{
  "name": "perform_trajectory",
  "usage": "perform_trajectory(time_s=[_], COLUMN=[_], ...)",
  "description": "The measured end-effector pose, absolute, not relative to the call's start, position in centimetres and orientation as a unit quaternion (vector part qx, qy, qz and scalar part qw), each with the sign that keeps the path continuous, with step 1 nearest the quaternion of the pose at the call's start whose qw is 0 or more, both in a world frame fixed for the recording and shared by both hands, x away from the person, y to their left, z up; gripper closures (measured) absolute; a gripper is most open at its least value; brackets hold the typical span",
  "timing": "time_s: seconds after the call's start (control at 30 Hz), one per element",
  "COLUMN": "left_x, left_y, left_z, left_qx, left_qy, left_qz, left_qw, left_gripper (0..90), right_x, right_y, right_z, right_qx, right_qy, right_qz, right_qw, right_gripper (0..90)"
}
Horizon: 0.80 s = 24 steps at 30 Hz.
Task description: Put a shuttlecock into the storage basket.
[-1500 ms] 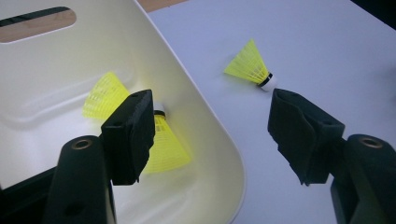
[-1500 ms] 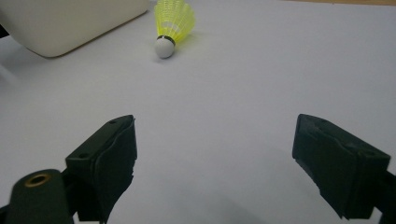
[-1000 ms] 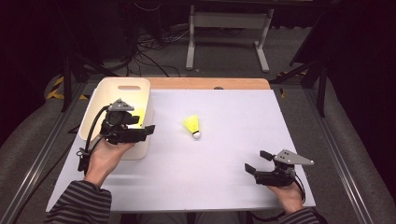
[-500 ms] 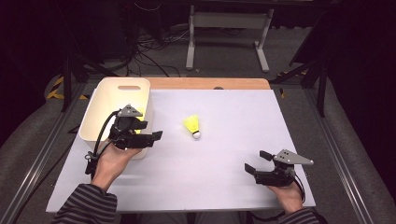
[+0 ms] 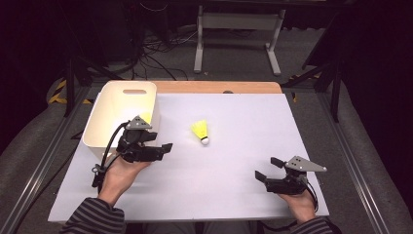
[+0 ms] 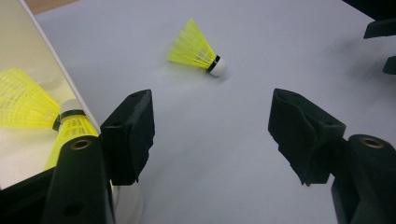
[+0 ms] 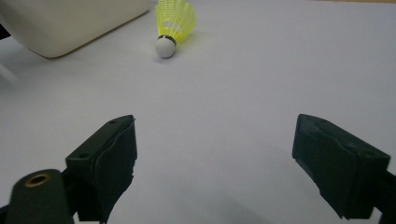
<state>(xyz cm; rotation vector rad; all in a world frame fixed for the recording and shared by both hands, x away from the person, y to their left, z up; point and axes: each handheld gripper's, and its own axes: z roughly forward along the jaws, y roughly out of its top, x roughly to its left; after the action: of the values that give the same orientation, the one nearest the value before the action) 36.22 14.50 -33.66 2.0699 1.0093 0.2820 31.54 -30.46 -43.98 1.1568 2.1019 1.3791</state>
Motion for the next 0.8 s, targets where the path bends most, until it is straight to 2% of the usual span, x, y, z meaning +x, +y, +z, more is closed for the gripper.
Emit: perform_trajectory(time_s=[0.8], left_x=[34.1], left_y=[14.2], left_z=[-36.7], left_qx=[0.824], left_qy=[0.389], left_qz=[0.108], left_qw=[0.398], left_gripper=[31.2], right_x=[31.6], right_y=[-30.4], right_z=[-44.0], right_qx=[0.409], right_qy=[0.747], right_qz=[0.489], right_qw=[0.188], right_gripper=[14.4])
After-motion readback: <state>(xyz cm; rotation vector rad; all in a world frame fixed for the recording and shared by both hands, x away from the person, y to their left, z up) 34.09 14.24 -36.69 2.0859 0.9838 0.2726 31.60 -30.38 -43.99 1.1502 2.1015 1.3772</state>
